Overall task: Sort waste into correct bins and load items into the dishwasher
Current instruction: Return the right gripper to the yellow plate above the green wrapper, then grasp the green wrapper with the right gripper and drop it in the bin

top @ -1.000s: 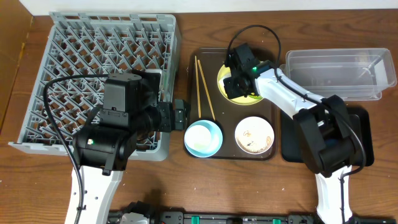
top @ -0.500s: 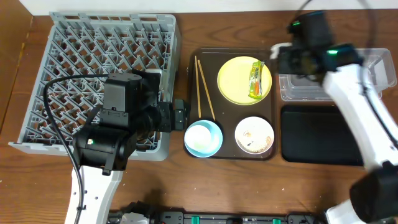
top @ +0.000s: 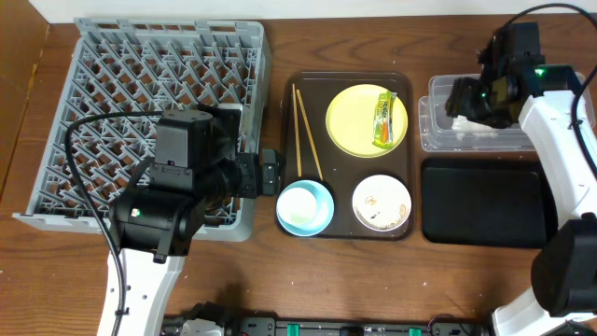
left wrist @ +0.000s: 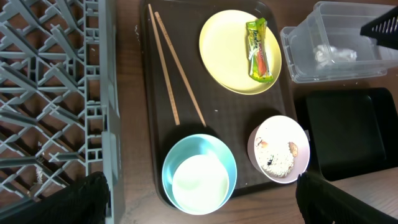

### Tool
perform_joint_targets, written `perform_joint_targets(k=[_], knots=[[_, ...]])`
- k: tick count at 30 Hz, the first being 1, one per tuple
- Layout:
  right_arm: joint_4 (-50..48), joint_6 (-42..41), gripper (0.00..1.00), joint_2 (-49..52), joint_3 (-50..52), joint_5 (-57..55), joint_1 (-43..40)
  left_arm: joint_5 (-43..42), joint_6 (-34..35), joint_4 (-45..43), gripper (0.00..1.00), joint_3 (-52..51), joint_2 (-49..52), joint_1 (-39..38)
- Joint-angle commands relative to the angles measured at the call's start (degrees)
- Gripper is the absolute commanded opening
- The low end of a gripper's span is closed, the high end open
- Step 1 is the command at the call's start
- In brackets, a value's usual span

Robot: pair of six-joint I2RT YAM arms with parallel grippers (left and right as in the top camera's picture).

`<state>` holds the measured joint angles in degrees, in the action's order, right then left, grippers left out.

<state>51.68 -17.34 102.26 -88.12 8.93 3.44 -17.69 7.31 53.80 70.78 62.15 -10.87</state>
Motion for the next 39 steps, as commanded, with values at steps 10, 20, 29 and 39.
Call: perform_joint_targets(k=[10, 20, 29, 39], knots=[[-5.51, -0.44, 0.66, 3.58, -0.15, -22.49, 22.21, -0.28, 0.11, 0.17, 0.97, 1.07, -0.09, 0.20], [-17.40, -6.43, 0.67, 17.40, -0.15, -22.47, 22.43, -0.28, 0.11, 0.17, 0.96, 1.07, -0.09, 0.20], [-19.06, -8.85, 0.40, 22.56, -0.15, -22.38, 22.21, -0.28, 0.11, 0.17, 0.96, 1.07, -0.09, 0.20], [-16.61, -10.29, 0.01, 23.06, -1.03, -18.49, 21.68, -0.28, 0.11, 0.17, 0.97, 1.07, -0.09, 0.20]])
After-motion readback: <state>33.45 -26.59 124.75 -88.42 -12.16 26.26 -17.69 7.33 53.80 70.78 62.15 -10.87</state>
